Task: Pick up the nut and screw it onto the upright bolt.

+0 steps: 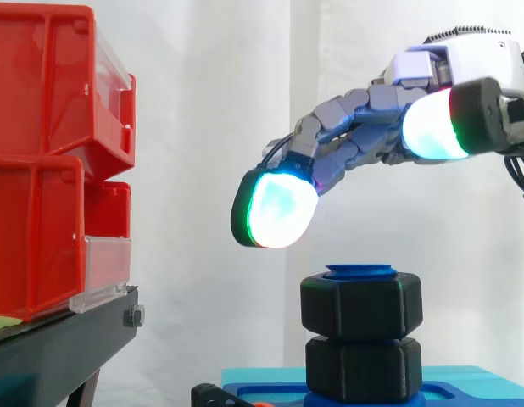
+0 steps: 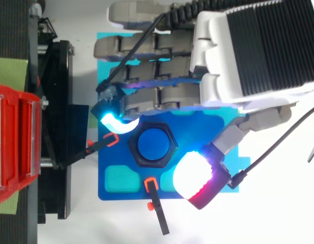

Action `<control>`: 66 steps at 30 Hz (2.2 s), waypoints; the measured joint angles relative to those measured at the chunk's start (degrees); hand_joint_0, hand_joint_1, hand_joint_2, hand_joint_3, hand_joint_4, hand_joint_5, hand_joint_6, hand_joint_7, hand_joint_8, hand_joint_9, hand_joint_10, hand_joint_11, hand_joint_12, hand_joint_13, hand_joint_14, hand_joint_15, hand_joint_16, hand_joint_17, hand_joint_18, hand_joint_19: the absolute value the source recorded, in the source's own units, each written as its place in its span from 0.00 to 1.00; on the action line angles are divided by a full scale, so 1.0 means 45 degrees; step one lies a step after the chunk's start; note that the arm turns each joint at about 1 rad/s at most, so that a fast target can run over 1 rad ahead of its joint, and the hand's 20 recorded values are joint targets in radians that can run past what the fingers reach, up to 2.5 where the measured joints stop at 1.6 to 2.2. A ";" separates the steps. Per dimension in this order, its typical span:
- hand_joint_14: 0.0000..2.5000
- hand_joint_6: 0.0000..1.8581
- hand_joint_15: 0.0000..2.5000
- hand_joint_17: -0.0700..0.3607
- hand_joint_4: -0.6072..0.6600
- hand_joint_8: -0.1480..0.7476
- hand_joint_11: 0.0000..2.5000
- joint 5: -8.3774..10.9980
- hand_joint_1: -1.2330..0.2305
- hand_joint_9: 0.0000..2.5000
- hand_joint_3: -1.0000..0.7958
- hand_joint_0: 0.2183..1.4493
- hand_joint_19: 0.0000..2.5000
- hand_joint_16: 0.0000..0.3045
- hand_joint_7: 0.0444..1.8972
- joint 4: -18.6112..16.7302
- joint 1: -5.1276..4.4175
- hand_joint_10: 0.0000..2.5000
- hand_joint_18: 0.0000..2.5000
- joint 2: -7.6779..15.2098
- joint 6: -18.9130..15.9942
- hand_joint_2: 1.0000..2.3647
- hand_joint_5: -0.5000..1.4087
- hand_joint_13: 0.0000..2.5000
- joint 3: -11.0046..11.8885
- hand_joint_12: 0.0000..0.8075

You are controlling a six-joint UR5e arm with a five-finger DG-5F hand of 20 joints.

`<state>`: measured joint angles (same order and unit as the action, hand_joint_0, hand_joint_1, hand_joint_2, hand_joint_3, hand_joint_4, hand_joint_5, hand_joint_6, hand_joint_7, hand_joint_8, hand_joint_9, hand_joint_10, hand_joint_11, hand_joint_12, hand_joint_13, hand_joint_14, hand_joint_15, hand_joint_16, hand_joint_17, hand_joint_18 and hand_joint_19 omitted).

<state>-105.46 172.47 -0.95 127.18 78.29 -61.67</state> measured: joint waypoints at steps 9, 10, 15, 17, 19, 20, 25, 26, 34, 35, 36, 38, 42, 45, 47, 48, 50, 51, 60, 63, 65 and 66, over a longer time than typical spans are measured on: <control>0.00 0.27 0.00 0.48 0.58 0.45 0.00 0.0002 0.70 0.18 0.28 0.18 0.00 0.20 0.34 -0.0169 0.0019 0.00 0.00 0.0131 -0.0144 0.00 0.19 0.00 -0.0003 0.49; 0.00 0.27 0.00 0.48 0.59 0.45 0.00 0.0005 0.70 0.18 0.28 0.18 0.00 0.20 0.34 -0.0169 0.0023 0.00 0.00 0.0131 -0.0145 0.00 0.19 0.00 -0.0004 0.49; 0.00 0.27 0.00 0.48 0.59 0.45 0.00 0.0012 0.71 0.18 0.28 0.18 0.00 0.20 0.36 -0.0171 0.0018 0.00 0.00 0.0143 -0.0145 0.00 0.20 0.00 -0.0067 0.49; 0.00 0.27 0.00 0.48 0.59 0.46 0.00 0.0007 0.71 0.19 0.28 0.18 0.00 0.20 0.37 -0.0211 0.0018 0.00 0.00 0.0139 -0.0149 0.00 0.20 0.00 -0.0177 0.49; 0.00 0.27 0.00 0.48 0.60 0.46 0.00 0.0004 0.71 0.19 0.28 0.18 0.00 0.20 0.39 -0.0294 0.0016 0.00 0.00 0.0139 -0.0177 0.00 0.20 0.00 -0.0290 0.49; 0.00 0.27 0.00 0.48 0.61 0.46 0.00 0.0007 0.71 0.19 0.28 0.18 0.00 0.20 0.39 -0.0337 0.0017 0.00 0.00 0.0138 -0.0209 0.00 0.20 0.00 -0.0326 0.49; 0.00 0.27 0.00 0.48 0.62 0.47 0.00 0.0016 0.71 0.21 0.28 0.18 0.00 0.20 0.43 -0.0458 0.0030 0.00 0.00 0.0138 -0.0312 0.00 0.22 0.00 -0.0406 0.49; 0.00 0.27 0.00 0.48 0.63 0.47 0.00 0.0017 0.71 0.21 0.28 0.18 0.00 0.20 0.44 -0.0464 0.0036 0.00 0.00 0.0139 -0.0317 0.00 0.22 0.00 -0.0409 0.49; 0.00 0.27 0.00 0.47 0.65 0.48 0.00 0.0018 0.70 0.28 0.28 0.19 0.00 0.19 0.50 -0.0474 0.0078 0.00 0.00 0.0137 -0.0327 0.00 0.24 0.05 -0.0410 0.49; 0.00 0.27 0.00 0.47 0.66 0.48 0.00 0.0015 0.70 0.29 0.28 0.19 0.00 0.19 0.51 -0.0477 0.0083 0.00 0.00 0.0137 -0.0327 0.00 0.24 0.06 -0.0411 0.49; 0.00 0.27 0.00 0.47 0.65 0.48 0.00 0.0010 0.70 0.30 0.28 0.19 0.00 0.19 0.51 -0.0483 0.0091 0.00 0.00 0.0137 -0.0328 0.00 0.25 0.06 -0.0411 0.48; 0.00 0.27 0.00 0.46 0.65 0.48 0.00 0.0000 0.70 0.32 0.28 0.19 0.00 0.18 0.52 -0.0487 0.0104 0.00 0.00 0.0137 -0.0326 0.00 0.25 0.08 -0.0412 0.48; 0.00 0.27 0.00 0.45 0.66 0.48 0.00 -0.0016 0.70 0.36 0.28 0.19 0.00 0.18 0.55 -0.0485 0.0131 0.00 0.00 0.0137 -0.0313 0.00 0.26 0.12 -0.0411 0.47; 0.00 0.27 0.00 0.44 0.64 0.48 0.00 -0.0030 0.69 0.39 0.28 0.20 0.00 0.17 0.57 -0.0478 0.0156 0.00 0.00 0.0137 -0.0310 0.00 0.27 0.14 -0.0411 0.46; 0.00 0.27 0.00 0.41 0.55 0.39 0.00 -0.0036 0.68 0.49 0.28 0.21 0.00 0.16 0.64 -0.0477 0.0170 0.00 0.04 0.0136 -0.0309 0.00 0.30 0.20 -0.0410 0.43; 0.00 0.27 0.00 0.41 0.54 0.39 0.00 -0.0042 0.68 0.49 0.28 0.21 0.00 0.15 0.64 -0.0476 0.0184 0.00 0.05 0.0137 -0.0308 0.00 0.30 0.20 -0.0408 0.42; 0.00 0.27 0.00 0.38 0.52 0.32 0.00 -0.0050 0.67 0.57 0.28 0.20 0.00 0.14 0.68 -0.0475 0.0206 0.00 0.14 0.0137 -0.0309 0.00 0.31 0.26 -0.0410 0.37; 0.00 0.27 0.00 0.38 0.52 0.32 0.00 -0.0053 0.67 0.58 0.28 0.20 0.01 0.14 0.69 -0.0475 0.0220 0.00 0.15 0.0136 -0.0308 0.00 0.31 0.27 -0.0411 0.37; 0.00 0.27 0.00 0.34 0.52 0.33 0.04 -0.0116 0.67 0.70 0.28 0.21 0.06 0.11 0.74 -0.0460 0.0353 0.00 0.29 0.0136 -0.0308 0.00 0.32 0.38 -0.0411 0.33; 0.00 0.28 0.00 0.33 0.51 0.35 0.09 -0.0128 0.67 0.75 0.28 0.21 0.08 0.11 0.75 -0.0456 0.0392 0.00 0.35 0.0137 -0.0308 0.00 0.32 0.43 -0.0407 0.32; 0.00 0.29 0.01 0.34 0.49 0.37 0.13 -0.0138 0.67 0.78 0.28 0.20 0.09 0.11 0.74 -0.0456 0.0424 0.00 0.35 0.0133 -0.0308 0.00 0.32 0.46 -0.0405 0.32; 0.00 0.30 0.02 0.34 0.49 0.37 0.14 -0.0146 0.67 0.78 0.28 0.20 0.08 0.11 0.73 -0.0455 0.0437 0.01 0.35 0.0131 -0.0308 0.00 0.32 0.46 -0.0403 0.32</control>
<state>-106.12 170.42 1.02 127.77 76.90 -63.48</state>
